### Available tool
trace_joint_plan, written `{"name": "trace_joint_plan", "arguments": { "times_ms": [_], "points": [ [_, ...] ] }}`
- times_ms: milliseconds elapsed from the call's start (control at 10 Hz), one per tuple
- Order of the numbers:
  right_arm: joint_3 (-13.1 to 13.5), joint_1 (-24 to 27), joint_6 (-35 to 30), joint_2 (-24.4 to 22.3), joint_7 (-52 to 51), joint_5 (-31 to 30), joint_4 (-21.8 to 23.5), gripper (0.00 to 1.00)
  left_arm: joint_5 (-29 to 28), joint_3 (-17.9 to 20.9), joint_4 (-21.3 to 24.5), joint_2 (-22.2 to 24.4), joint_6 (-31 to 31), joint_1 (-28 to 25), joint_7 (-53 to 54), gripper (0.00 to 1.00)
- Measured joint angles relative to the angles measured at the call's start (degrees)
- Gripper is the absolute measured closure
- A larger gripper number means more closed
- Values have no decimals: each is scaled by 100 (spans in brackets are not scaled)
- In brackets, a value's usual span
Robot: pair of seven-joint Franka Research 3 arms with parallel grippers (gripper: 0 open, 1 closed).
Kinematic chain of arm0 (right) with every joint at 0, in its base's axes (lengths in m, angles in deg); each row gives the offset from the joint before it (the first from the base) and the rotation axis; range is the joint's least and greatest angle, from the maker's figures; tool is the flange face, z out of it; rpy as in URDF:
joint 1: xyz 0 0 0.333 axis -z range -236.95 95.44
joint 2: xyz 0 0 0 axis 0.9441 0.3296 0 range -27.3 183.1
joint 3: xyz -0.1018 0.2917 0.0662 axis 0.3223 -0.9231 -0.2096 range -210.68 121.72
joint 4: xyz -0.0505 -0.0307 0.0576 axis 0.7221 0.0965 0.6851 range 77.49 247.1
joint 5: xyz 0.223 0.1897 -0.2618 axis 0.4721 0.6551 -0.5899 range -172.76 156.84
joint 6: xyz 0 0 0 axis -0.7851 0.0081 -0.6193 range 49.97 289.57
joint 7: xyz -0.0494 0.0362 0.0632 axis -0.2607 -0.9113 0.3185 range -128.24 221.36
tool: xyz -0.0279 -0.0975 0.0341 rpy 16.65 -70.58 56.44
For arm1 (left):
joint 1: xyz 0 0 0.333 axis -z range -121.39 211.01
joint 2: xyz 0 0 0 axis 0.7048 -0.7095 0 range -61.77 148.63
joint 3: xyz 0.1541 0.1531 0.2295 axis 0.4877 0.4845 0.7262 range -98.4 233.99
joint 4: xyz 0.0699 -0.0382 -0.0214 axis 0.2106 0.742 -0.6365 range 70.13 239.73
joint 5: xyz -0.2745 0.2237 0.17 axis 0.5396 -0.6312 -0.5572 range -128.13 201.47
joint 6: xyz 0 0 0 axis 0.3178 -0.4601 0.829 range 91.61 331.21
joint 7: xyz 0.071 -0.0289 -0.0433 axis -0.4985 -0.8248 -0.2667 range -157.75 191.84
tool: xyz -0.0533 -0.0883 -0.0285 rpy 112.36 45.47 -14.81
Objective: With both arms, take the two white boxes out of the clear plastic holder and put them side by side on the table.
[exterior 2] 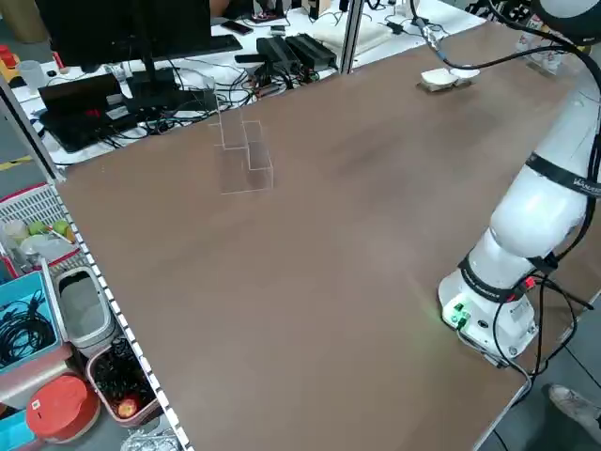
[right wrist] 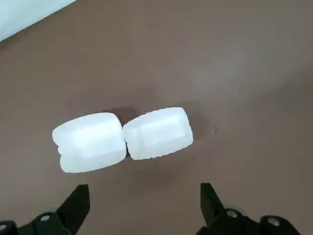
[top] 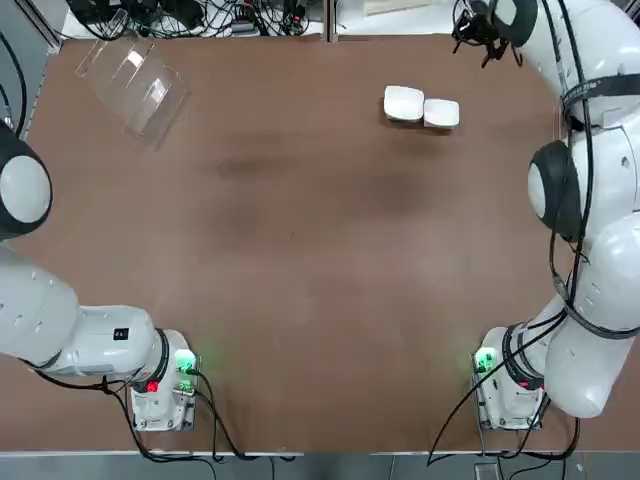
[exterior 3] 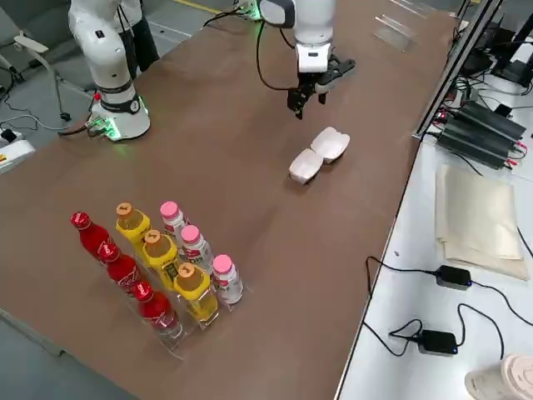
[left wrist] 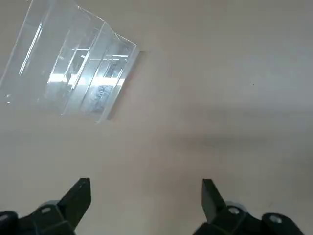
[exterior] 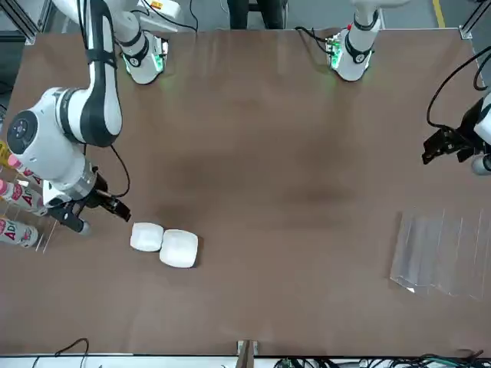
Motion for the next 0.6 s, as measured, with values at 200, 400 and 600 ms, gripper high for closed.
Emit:
{"name": "trace_joint_plan", "arguments": {
  "times_ms": [200,400,600],
  "points": [
    [3,1,-27,0,-24,-4,-19,0,0,0,0,0,0,0,0,0],
    [-123,181,-41,-27,-89,-29,-85,0,0,0,0,-1,0,0,0,0],
    [-1287,1367,-203,-220,-138,-505,-429,0,0,0,0,-5,0,0,0,0]
  ]
}}
